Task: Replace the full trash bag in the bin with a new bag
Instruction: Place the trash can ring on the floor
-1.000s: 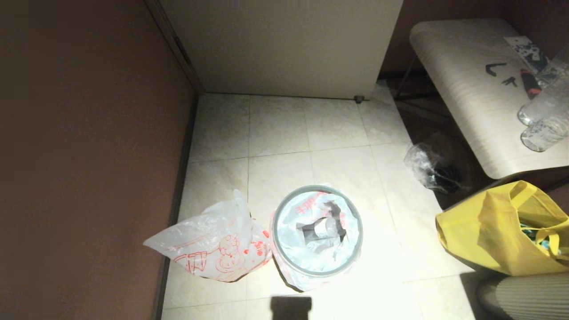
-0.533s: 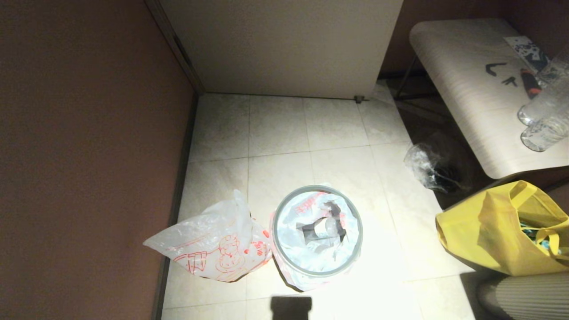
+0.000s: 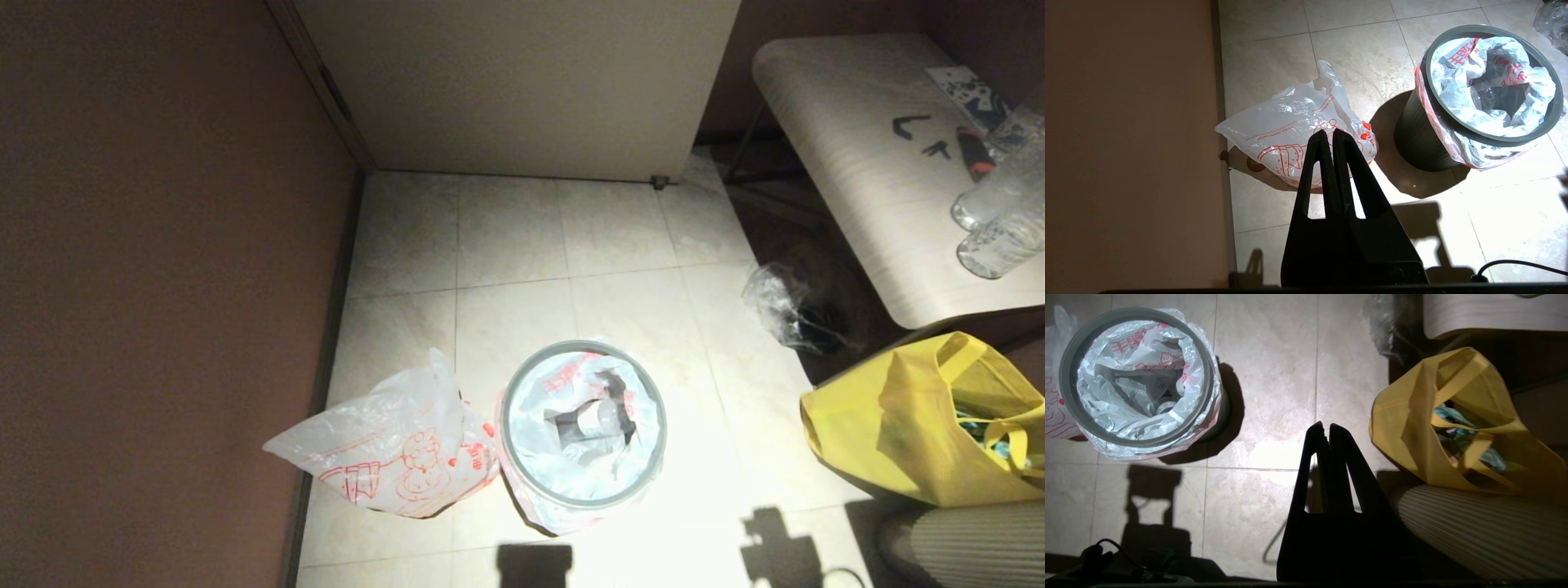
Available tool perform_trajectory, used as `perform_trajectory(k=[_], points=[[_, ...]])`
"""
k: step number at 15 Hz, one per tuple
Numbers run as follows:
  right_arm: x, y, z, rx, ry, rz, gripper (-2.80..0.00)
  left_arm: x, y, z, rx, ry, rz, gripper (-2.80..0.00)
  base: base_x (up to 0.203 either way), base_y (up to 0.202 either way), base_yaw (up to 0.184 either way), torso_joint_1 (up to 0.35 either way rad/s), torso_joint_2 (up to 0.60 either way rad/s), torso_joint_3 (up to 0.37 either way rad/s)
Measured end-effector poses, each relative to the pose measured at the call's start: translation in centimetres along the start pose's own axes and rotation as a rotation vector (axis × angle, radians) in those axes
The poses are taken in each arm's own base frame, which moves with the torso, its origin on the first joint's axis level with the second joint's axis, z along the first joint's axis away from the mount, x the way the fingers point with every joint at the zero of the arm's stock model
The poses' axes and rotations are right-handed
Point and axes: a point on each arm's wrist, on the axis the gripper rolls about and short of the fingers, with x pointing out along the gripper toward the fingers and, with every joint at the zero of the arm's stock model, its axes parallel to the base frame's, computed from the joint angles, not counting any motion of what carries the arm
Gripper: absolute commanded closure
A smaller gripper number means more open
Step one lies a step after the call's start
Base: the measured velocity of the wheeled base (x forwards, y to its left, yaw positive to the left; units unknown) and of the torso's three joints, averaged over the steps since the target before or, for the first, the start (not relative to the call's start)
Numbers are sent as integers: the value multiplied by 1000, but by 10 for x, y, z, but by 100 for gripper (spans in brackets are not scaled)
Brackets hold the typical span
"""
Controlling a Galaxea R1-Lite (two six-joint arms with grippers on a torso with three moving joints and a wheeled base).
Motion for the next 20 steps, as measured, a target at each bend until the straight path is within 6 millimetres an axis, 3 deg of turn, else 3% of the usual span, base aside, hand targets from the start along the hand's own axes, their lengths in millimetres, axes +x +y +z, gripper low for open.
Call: perform_trajectory(k=[5,9,12,16,17,20], points=[[131,14,21,34,188,36,0,0,0,0,0,0,0,0,0,0,0,0,0,0],[236,59,14,21,286,51,0,0,0,0,0,0,0,0,0,0,0,0,0,0],[296,101,-4,19,337,79,0,0,0,0,0,0,1,0,0,0,0,0,0,0],[342,137,-41,-12,407,108,0,0,0,0,0,0,0,0,0,0,0,0,0,0],[351,144,-48,-17,415,114,-280,0,0,0,0,0,0,0,0,0,0,0,0,0],[370,161,-59,-21,416,133,-280,0,0,0,0,0,1,0,0,0,0,0,0,0]])
